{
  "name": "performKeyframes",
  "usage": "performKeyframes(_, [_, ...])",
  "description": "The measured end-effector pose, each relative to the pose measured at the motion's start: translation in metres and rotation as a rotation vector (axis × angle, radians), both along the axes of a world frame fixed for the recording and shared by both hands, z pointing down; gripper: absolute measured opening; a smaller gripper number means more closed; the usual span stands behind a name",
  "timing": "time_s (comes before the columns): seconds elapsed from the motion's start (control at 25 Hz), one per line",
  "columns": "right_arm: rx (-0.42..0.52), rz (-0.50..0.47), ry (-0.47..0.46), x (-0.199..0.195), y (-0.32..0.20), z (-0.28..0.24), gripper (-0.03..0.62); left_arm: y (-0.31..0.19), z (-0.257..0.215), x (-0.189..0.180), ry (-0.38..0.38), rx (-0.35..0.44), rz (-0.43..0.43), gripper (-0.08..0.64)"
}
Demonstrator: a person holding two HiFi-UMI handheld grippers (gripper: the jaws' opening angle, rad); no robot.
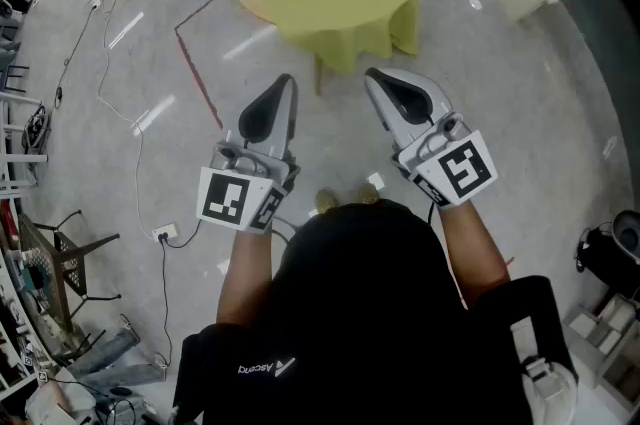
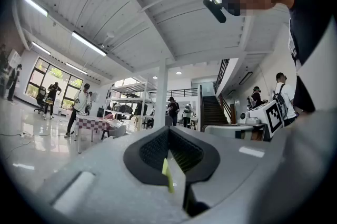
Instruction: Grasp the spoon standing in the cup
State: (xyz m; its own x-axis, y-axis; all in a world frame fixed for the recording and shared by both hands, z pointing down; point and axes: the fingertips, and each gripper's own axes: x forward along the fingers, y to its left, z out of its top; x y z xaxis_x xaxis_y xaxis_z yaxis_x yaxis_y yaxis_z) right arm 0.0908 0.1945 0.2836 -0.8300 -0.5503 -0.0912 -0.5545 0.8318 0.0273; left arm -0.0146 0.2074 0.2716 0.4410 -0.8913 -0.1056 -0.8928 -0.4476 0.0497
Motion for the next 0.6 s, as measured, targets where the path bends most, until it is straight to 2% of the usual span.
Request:
performKeyframes(0.28, [-0.017,-0.039,-0.025,-0.017,0.002,-0.001,0.003,-0.003,0.001,-0.015,0.015,0.001,-0.003,0.011])
performKeyframes(0.6, [-0.023,-0.040,0.011,-0.054,0.001,0.009,0.003,-0.004,0.007,-0.050,0.043,0.008,0.009,0.011])
